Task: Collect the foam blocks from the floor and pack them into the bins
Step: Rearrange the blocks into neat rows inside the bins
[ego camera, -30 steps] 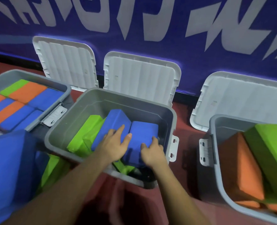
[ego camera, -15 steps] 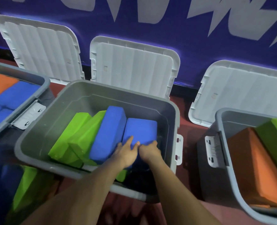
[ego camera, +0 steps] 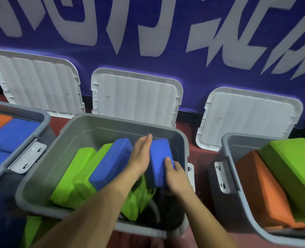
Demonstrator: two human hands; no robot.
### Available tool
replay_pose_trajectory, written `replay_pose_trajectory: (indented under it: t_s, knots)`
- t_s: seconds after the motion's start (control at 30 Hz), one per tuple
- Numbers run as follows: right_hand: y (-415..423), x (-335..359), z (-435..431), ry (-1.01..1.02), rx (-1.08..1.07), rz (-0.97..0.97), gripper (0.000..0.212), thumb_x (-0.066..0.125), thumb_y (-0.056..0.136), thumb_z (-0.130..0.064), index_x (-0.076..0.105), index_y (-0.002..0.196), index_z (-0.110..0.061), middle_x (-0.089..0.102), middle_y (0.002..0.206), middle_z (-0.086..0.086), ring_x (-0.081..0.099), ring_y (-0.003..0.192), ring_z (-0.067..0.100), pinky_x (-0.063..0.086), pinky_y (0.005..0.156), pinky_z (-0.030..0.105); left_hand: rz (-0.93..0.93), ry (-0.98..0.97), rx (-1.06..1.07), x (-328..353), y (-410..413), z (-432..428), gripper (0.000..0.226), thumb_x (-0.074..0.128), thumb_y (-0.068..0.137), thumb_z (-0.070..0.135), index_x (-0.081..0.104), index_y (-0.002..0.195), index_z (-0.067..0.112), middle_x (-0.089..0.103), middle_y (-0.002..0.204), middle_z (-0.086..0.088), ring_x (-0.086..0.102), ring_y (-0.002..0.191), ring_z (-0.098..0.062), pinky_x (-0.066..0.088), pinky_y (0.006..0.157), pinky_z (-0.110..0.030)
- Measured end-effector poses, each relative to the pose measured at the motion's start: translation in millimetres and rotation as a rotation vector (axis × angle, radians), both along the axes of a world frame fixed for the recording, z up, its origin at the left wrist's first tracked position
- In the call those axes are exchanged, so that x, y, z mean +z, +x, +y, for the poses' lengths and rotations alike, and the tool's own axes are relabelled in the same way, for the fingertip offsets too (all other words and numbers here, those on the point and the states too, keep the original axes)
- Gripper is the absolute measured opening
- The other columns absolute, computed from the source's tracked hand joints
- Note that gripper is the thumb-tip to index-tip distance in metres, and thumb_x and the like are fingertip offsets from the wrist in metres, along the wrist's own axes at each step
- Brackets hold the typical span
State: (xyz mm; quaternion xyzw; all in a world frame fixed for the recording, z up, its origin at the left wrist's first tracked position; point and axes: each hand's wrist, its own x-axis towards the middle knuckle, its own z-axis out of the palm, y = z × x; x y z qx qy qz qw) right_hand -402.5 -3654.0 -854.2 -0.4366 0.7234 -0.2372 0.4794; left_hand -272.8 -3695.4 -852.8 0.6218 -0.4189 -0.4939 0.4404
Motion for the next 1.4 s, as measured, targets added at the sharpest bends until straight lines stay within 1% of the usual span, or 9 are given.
replay_pose_trajectory:
  t_s: [0.07, 0.13, 0.27, 0.43, 0.57, 0.8, 0.93, 1.17, 1.4]
  knots:
    - [1, -1, -3, -0.007, -0.062, -0.007, 0.061, 0.030, 0.099, -0.065, 0.052, 0.133, -0.019, 0.062, 0.118, 0.002, 0.063, 0.108, 0.029, 0.054, 0.095, 0.052, 0.040, -0.010, -0.055, -3, -14, -6, 0.045, 0.035, 0.103, 0.059, 0.056, 0.132, 0.030, 0.044, 0.150, 0.008, 0.038, 0.142, -0.011, 0.026, 0.120, -0.035]
    - [2, -2, -8, -0.021, -0.099, 0.004, 0.057, 0.029, 0.103, -0.058, 0.052, 0.130, -0.014, 0.062, 0.113, 0.002, 0.062, 0.105, 0.027, 0.052, 0.094, 0.048, 0.062, 0.005, -0.137, -4, -27, -13, 0.053, 0.028, 0.107, 0.055, 0.036, 0.155, 0.033, 0.025, 0.163, 0.012, 0.022, 0.150, -0.006, 0.017, 0.124, -0.033]
    - [1, 4, -12, -0.073, -0.090, 0.141, 0.051, 0.027, 0.108, -0.047, 0.051, 0.133, -0.010, 0.062, 0.127, 0.013, 0.058, 0.116, 0.033, 0.043, 0.094, 0.039, 0.150, 0.045, -0.250, -9, -34, -25, 0.057, 0.018, 0.104, 0.061, 0.012, 0.159, 0.046, 0.016, 0.165, 0.018, 0.016, 0.150, -0.002, 0.012, 0.124, -0.031]
    - [1, 0, -31, -0.082, 0.064, 0.327, 0.055, 0.022, 0.109, -0.044, 0.047, 0.138, -0.005, 0.062, 0.130, 0.018, 0.056, 0.119, 0.037, 0.035, 0.084, 0.034, 0.213, 0.025, -0.239, -30, -27, -40, 0.060, 0.015, 0.100, 0.070, 0.020, 0.156, 0.051, 0.020, 0.165, 0.019, 0.021, 0.147, -0.001, 0.014, 0.125, -0.036]
    - [7, -5, -41, -0.105, 0.026, 0.286, 0.057, 0.025, 0.109, -0.047, 0.039, 0.149, -0.008, 0.062, 0.134, 0.016, 0.057, 0.121, 0.033, 0.032, 0.081, 0.029, 0.194, 0.020, -0.184, -49, -26, -52, 0.087, 0.014, 0.071, 0.094, 0.030, 0.148, 0.056, 0.038, 0.157, 0.015, 0.037, 0.144, -0.011, 0.028, 0.122, -0.045]
    - [2, -3, -40, -0.216, 0.004, 0.215, 0.065, 0.037, 0.108, -0.045, 0.008, 0.163, -0.030, 0.047, 0.154, 0.003, 0.055, 0.125, 0.024, 0.036, 0.088, 0.026, 0.237, 0.037, -0.176, -51, -25, -54, 0.073, 0.014, 0.083, 0.084, 0.033, 0.148, 0.057, 0.044, 0.153, 0.017, 0.044, 0.139, -0.007, 0.032, 0.121, -0.041]
    - [0, -10, -42, -0.325, 0.049, 0.317, 0.054, 0.035, 0.109, -0.032, 0.022, 0.161, -0.036, 0.054, 0.143, 0.002, 0.051, 0.105, 0.016, 0.029, 0.079, 0.021, 0.233, 0.038, -0.227, -58, -23, -53, 0.082, 0.020, 0.076, 0.093, 0.032, 0.148, 0.057, 0.043, 0.155, 0.018, 0.041, 0.141, -0.003, 0.028, 0.123, -0.040]
    - [0, -16, -45, -0.269, 0.037, 0.245, 0.070, 0.051, 0.097, -0.059, 0.020, 0.159, -0.045, 0.056, 0.140, 0.006, 0.055, 0.126, 0.024, 0.038, 0.088, 0.031, 0.023, -0.006, -0.308, -55, -20, -45, 0.054, 0.015, 0.107, 0.053, 0.015, 0.160, 0.038, 0.019, 0.165, 0.017, 0.020, 0.148, 0.003, 0.016, 0.126, -0.032]
    - [0, -11, -42, -0.311, -0.010, 0.200, 0.081, 0.054, 0.100, -0.050, 0.007, 0.163, -0.032, 0.049, 0.151, 0.007, 0.053, 0.131, 0.027, 0.038, 0.092, 0.030, -0.020, -0.011, -0.299, -50, -26, -36, 0.054, 0.011, 0.106, 0.057, 0.005, 0.158, 0.045, 0.015, 0.163, 0.021, 0.016, 0.147, 0.004, 0.012, 0.126, -0.030]
